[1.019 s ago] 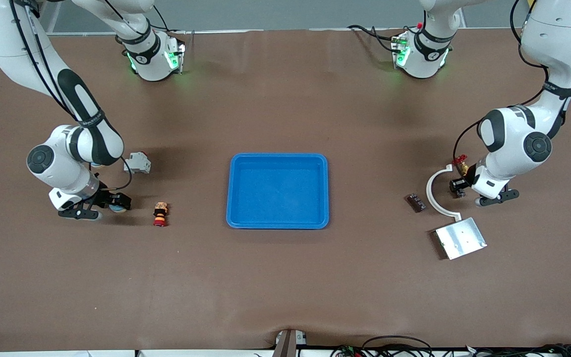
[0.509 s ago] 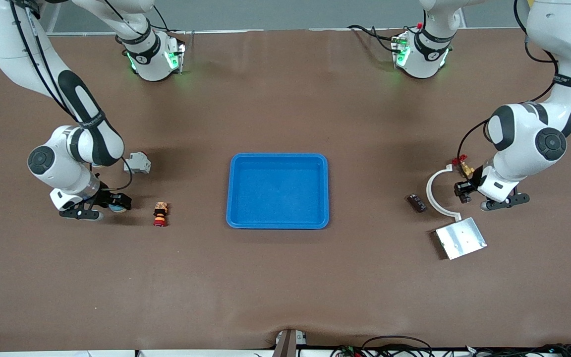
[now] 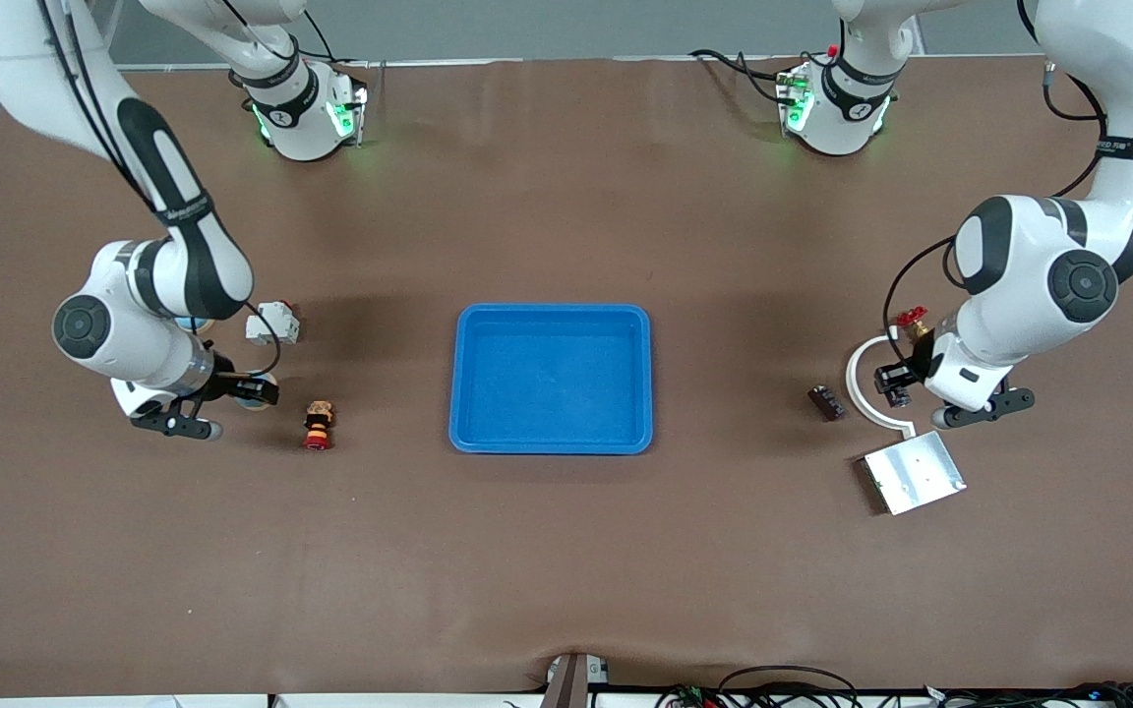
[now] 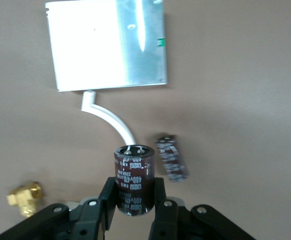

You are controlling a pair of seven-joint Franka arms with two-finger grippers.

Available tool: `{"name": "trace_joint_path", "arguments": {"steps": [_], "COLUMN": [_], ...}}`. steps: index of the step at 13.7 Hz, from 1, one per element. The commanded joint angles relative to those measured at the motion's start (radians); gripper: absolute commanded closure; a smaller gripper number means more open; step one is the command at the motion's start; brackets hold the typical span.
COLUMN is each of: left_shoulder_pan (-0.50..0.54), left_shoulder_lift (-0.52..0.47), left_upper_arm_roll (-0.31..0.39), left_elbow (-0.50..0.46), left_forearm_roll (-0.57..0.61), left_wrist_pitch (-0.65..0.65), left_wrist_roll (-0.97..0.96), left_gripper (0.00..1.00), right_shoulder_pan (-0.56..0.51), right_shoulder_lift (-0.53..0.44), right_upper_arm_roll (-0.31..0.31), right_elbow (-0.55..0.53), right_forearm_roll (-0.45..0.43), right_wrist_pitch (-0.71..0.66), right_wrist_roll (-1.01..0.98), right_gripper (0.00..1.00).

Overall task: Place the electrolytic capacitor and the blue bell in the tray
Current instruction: 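Lift the capacitor with the left gripper while the right gripper grasps the bell, then lower the capacitor and bell into the blue tray, opening both grippers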

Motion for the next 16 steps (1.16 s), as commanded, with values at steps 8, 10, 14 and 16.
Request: {"name": "trace_joint_path", "arguments": {"steps": [8,10,14,16], "left_shoulder_pan": [-0.243,-0.299,-0.418,-0.457], "left_shoulder_lift": [0.037,0.054,0.123,0.158], "left_upper_arm_roll": [-0.025,-0.025,-0.019,-0.02], "left_elbow": [0.079,0.103,0.146,0.171], "left_forearm_roll": [0.025,0.026,0.026,0.026], "left_wrist_pitch": [-0.023,-0.023,-0.004,0.019], "left_wrist_roll": [-0.446,-0.534,-0.735,-0.827], "left_gripper": [1.0,1.0,1.0,1.0], "right_shoulder_pan": [0.374,0.436,0.528,0.569], "right_shoulder_lift": [-0.097,-0.084,-0.017,0.038], "right_upper_arm_roll": [0.015,0.014,0.012,0.009], "right_elbow": [-0.025,-0.025,-0.003,0.048], "right_forearm_roll": [0.147,0.146,0.138,0.13], "right_wrist_pitch": [0.009,0.038,0.092,0.092], "right_wrist_roll": [0.636,0.733,0.877,0.949], "right_gripper": [1.0,1.0,1.0,1.0]}}
